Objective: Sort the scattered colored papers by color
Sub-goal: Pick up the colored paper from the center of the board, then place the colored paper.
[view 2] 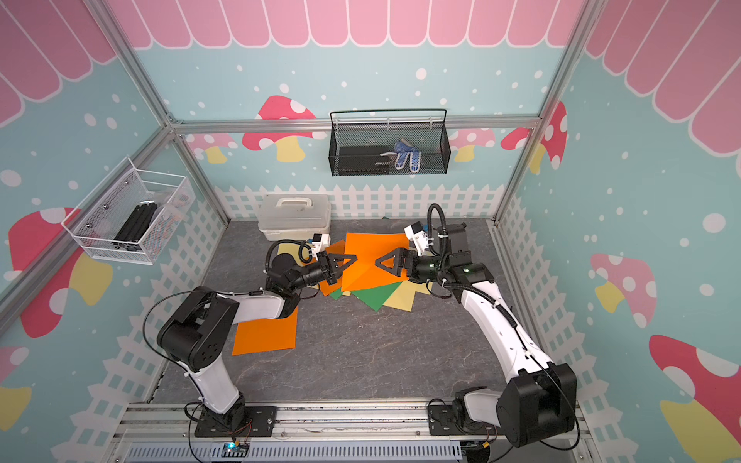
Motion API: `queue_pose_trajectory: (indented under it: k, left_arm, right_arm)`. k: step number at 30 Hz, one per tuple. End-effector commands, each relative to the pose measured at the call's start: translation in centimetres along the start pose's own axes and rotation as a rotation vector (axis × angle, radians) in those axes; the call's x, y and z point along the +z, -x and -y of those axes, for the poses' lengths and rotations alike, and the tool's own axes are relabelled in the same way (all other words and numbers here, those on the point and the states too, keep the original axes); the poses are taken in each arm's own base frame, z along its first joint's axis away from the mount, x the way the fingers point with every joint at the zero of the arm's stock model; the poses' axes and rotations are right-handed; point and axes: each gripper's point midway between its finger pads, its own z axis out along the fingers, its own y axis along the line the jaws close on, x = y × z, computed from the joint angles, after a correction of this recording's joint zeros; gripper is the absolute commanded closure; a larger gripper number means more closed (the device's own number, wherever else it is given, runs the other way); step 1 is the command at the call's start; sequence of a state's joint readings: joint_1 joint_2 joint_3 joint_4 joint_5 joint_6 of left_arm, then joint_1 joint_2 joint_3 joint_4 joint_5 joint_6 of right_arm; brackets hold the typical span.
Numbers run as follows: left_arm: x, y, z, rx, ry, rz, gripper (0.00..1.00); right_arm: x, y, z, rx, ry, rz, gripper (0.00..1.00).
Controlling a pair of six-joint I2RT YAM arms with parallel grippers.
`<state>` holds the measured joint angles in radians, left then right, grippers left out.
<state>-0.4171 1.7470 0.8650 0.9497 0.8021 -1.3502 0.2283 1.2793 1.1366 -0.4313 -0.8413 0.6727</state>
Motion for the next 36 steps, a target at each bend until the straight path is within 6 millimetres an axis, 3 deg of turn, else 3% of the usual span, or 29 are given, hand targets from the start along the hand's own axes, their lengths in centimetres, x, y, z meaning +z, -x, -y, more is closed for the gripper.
queue_pose_trajectory:
  k: [1,4,7,13,19,32,36]
  left_arm:
    - [-0.7,-0.8,-0.1,0.121,0.186,-0.083,1.0]
    - [-2.0,-1.1,-1.1,0.173,0.362,-0.124,1.0]
    - [-4.1,-0.2,-2.1,0.177,0.482,-0.124,1.0]
    - [-6.3,-0.9,-3.3,0.175,0.623,-0.144,1.0]
    - [-9.0,-2.4,-3.4,0.151,0.71,-0.133,1.0]
    - [-18.2,-7.4,-5.5,-0.03,0.884,-0.039,1.0]
    - [-21.2,-8.0,-6.9,-0.079,0.931,0.021,1.0]
  right_arm:
    - [-0.9,-1.9,2.8,0.01,-0.144,-0.02,0.02]
    - [-1.0,-3.1,4.7,0.033,-0.214,-0.035,0.01]
    - [-1.0,-4.1,6.7,0.067,-0.283,-0.054,0.01]
    - [-1.6,-5.2,10.1,0.082,-0.445,-0.072,0.02]
    - [-2.0,-5.4,11.0,0.065,-0.493,-0.066,0.01]
    - [-1.2,-5.8,12.4,0.06,-0.504,-0.09,0.02]
    - [-0.6,-5.9,12.4,0.071,-0.474,-0.093,0.02]
